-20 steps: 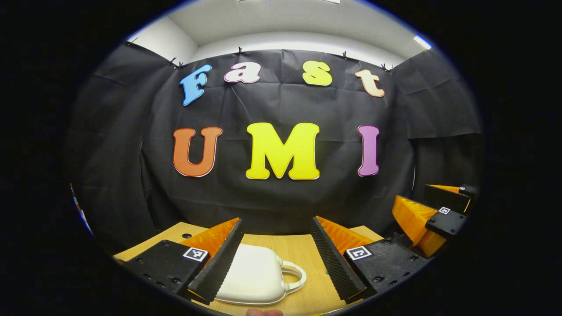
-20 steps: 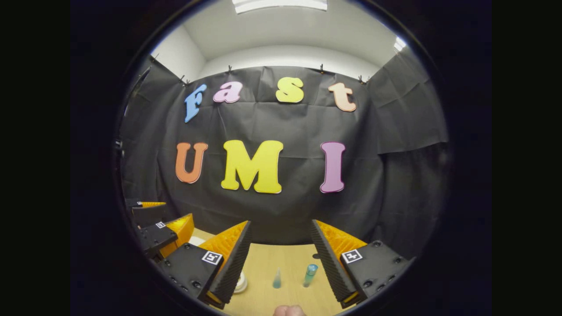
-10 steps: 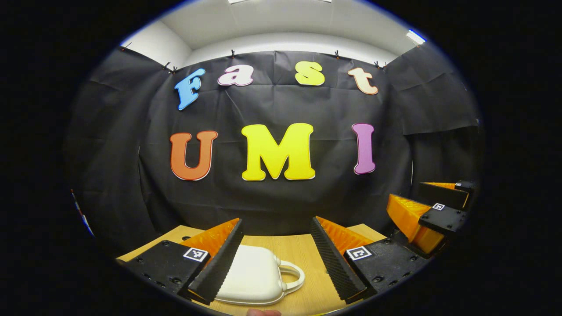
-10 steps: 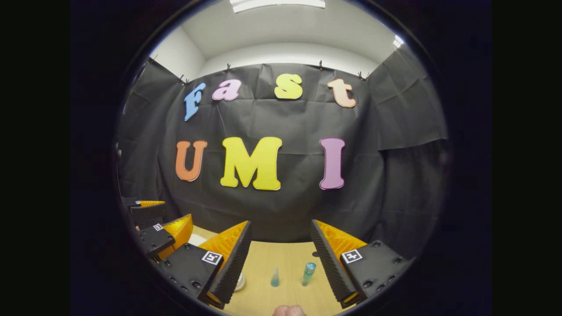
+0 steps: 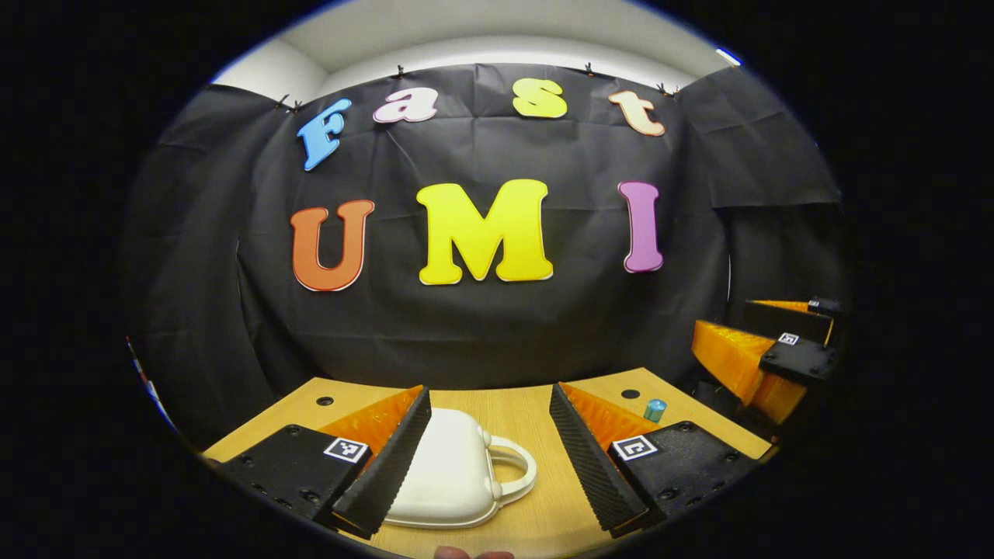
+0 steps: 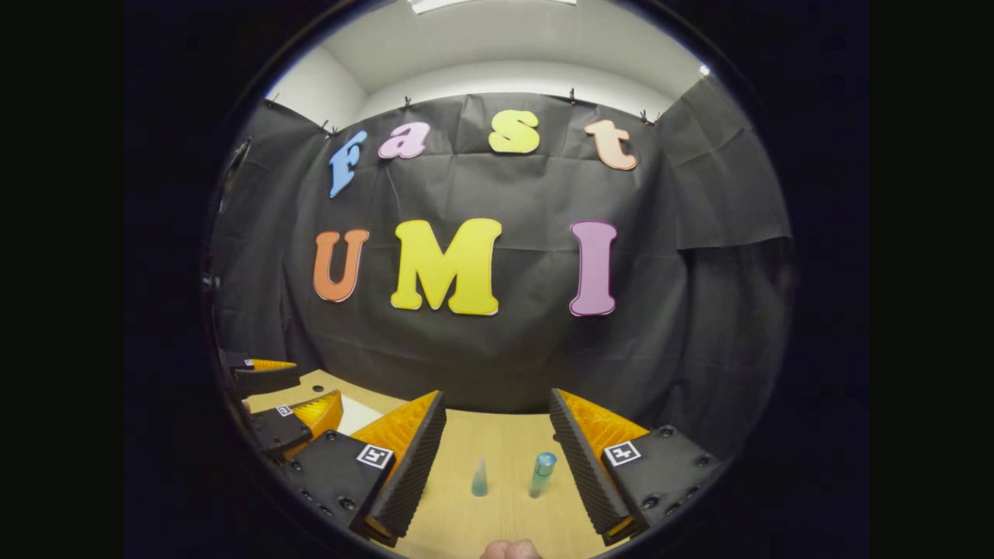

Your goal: First open the suitcase, pack the skin care products into it, and then close the suitcase.

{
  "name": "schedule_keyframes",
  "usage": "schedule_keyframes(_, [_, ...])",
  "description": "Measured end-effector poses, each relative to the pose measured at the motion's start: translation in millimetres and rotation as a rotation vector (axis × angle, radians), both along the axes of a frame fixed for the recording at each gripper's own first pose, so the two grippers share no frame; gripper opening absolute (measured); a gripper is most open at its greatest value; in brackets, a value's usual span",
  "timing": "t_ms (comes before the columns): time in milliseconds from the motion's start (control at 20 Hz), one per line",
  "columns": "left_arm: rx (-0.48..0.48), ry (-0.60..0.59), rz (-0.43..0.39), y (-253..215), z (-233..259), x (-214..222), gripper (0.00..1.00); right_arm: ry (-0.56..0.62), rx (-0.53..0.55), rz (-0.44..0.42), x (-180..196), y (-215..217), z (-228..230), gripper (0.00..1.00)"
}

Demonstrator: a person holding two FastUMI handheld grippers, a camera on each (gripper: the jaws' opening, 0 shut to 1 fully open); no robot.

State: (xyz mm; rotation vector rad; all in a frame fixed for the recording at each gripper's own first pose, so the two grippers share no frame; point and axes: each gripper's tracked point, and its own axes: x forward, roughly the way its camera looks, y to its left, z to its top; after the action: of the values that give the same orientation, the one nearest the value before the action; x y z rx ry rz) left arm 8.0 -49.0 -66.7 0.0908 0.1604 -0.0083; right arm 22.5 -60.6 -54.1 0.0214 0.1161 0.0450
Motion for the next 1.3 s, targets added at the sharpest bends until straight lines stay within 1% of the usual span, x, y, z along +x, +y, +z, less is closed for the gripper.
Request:
schedule_keyframes(100, [0.075,0.025,-0.029,-8,-15,5,0.98,0.029,-0.005,0.015,2,-9,-13,0.79])
schedule_keyframes(250, [0.192,0.061,-0.082,-17,-40,13,0.98,0.06,-0.008,0.013,6,-30,-29,0.8])
schedule_keyframes(350, [0.26,0.111,-0.104,-22,-64,17,0.95,0.08,-0.02,0.005,8,-47,-41,0.8])
schedule_keyframes(450, [0.337,0.151,-0.126,-24,-84,20,0.95,0.106,-0.023,-0.008,8,-65,-53,0.78])
schedule_keyframes(500, [0.369,0.17,-0.139,-26,-94,22,0.95,0.116,-0.025,-0.017,9,-75,-59,0.8])
schedule_keyframes(550, [0.404,0.196,-0.15,-24,-107,24,0.95,0.125,-0.026,-0.026,10,-84,-64,0.8])
schedule_keyframes(650, [0.487,0.261,-0.166,-20,-129,30,0.94,0.138,-0.021,-0.039,13,-100,-72,0.8])
schedule_keyframes(800, [0.587,0.337,-0.205,-22,-162,38,0.92,0.165,0.0,-0.055,18,-116,-85,0.8])
schedule_keyframes(1000, [0.681,0.453,-0.219,-16,-198,43,0.92,0.178,0.013,-0.056,21,-131,-96,0.8])
schedule_keyframes(1200, [0.765,0.49,-0.201,-16,-212,52,0.85,0.206,0.037,-0.057,24,-150,-112,0.79])
schedule_keyframes(1250, [0.784,0.503,-0.198,-18,-216,51,0.82,0.219,0.041,-0.056,24,-152,-117,0.78])
schedule_keyframes(1300, [0.8,0.518,-0.195,-18,-220,53,0.8,0.223,0.043,-0.056,25,-155,-120,0.8])
